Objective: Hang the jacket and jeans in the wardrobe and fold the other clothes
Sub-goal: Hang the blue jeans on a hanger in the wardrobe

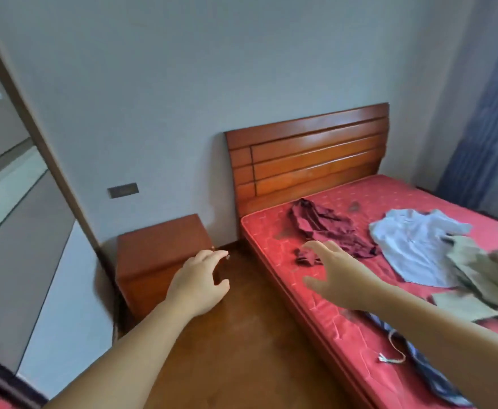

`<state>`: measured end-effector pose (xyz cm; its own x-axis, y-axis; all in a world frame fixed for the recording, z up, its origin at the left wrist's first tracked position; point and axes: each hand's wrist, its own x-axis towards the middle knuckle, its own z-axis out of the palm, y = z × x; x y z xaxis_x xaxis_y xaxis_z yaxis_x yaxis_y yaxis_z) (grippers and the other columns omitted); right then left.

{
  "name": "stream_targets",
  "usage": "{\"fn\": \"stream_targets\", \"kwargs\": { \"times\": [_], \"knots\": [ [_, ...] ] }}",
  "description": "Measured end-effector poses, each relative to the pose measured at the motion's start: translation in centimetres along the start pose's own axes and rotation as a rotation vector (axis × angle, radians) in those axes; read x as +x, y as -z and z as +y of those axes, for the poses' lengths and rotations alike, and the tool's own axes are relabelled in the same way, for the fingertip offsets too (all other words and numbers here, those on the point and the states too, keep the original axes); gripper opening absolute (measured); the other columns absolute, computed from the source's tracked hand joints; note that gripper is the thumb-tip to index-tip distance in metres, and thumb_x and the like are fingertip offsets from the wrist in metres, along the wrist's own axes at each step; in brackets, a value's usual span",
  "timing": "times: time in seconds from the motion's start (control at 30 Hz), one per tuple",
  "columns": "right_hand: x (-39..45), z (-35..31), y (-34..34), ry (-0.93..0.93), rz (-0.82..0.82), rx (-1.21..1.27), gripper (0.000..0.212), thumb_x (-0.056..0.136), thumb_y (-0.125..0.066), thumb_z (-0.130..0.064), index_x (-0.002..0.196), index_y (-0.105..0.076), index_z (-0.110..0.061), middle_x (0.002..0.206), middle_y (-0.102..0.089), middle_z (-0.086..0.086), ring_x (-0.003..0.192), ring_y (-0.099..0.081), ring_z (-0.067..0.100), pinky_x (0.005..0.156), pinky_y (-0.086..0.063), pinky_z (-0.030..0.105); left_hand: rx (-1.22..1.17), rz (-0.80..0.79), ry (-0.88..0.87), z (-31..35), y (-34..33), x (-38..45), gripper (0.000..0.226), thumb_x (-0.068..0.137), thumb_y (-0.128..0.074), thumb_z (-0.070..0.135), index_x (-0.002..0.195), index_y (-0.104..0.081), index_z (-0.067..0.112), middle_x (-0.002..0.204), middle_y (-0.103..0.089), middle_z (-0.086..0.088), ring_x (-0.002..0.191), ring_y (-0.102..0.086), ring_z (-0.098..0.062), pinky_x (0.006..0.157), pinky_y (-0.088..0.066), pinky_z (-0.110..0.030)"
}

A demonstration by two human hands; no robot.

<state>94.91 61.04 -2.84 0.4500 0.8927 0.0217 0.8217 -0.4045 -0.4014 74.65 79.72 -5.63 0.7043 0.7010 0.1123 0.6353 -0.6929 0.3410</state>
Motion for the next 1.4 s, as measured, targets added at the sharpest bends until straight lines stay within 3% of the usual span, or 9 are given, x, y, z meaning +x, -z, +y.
{"fn": "stream_targets", "kwargs": {
  "times": [0.23,0.4,0.6,0.93,1.27,1.4],
  "knots": [
    [-11.8,13.7,3.0,-0.27,0.06,-0.017,0.064,0.086,-0.061,-0.043,0.142,-0.034,-0.029,0.133,-0.043,-0.001,0.114,-0.052,0.022,0.091,-0.045,0.035,-0.031,-0.169,-0.231,14.9,-6.9,-0.4,0.059,0.09,-0.056,0.039,0.145,-0.036,0.038,0.149,-0.036,0.012,0.135,-0.038,-0.014,0.105,-0.041,-0.036],
    [-21.0,21.8,4.6,-0.404,0.121,-0.007,0.065,0.084,-0.063,-0.042,0.142,-0.036,-0.028,0.135,-0.045,0.0,0.124,-0.048,0.024,0.099,-0.043,0.037,-0.017,-0.239,-0.382,26.1,-11.3,-2.7,0.061,0.088,-0.059,0.04,0.145,-0.037,0.037,0.149,-0.038,0.008,0.133,-0.04,-0.017,0.106,-0.042,-0.037],
    [-28.7,27.9,5.5,-0.554,0.177,0.028,0.064,0.085,-0.064,-0.046,0.14,-0.036,-0.031,0.128,-0.046,0.002,0.118,-0.051,0.024,0.095,-0.045,0.038,-0.044,-0.325,-0.501,35.0,-15.9,-5.3,0.061,0.086,-0.061,0.037,0.143,-0.04,0.035,0.142,-0.043,0.009,0.129,-0.043,-0.016,0.105,-0.043,-0.038],
    [-28.0,31.7,4.1,-0.631,0.185,0.076,0.062,0.085,-0.062,-0.045,0.14,-0.037,-0.03,0.131,-0.046,0.002,0.118,-0.051,0.022,0.096,-0.046,0.038,-0.028,-0.409,-0.541,37.3,-20.1,-2.6,0.062,0.086,-0.061,0.037,0.144,-0.04,0.034,0.145,-0.041,0.008,0.133,-0.04,-0.016,0.108,-0.039,-0.038],
    [-17.0,34.7,3.8,-0.712,0.146,-0.004,0.059,0.087,-0.063,-0.042,0.138,-0.039,-0.026,0.125,-0.046,0.004,0.113,-0.052,0.024,0.088,-0.046,0.035,-0.078,-0.456,-0.507,34.0,-23.8,10.4,0.058,0.084,-0.062,0.035,0.14,-0.045,0.032,0.139,-0.047,0.004,0.128,-0.046,-0.021,0.106,-0.041,-0.043],
    [-13.4,36.5,2.9,-0.746,0.131,0.042,0.059,0.087,-0.064,-0.041,0.139,-0.04,-0.023,0.127,-0.047,0.007,0.117,-0.05,0.025,0.094,-0.044,0.035,-0.048,-0.518,-0.49,33.3,-25.9,14.8,0.058,0.085,-0.062,0.034,0.14,-0.044,0.033,0.14,-0.045,0.002,0.129,-0.045,-0.023,0.107,-0.04,-0.042]
  ]
}}
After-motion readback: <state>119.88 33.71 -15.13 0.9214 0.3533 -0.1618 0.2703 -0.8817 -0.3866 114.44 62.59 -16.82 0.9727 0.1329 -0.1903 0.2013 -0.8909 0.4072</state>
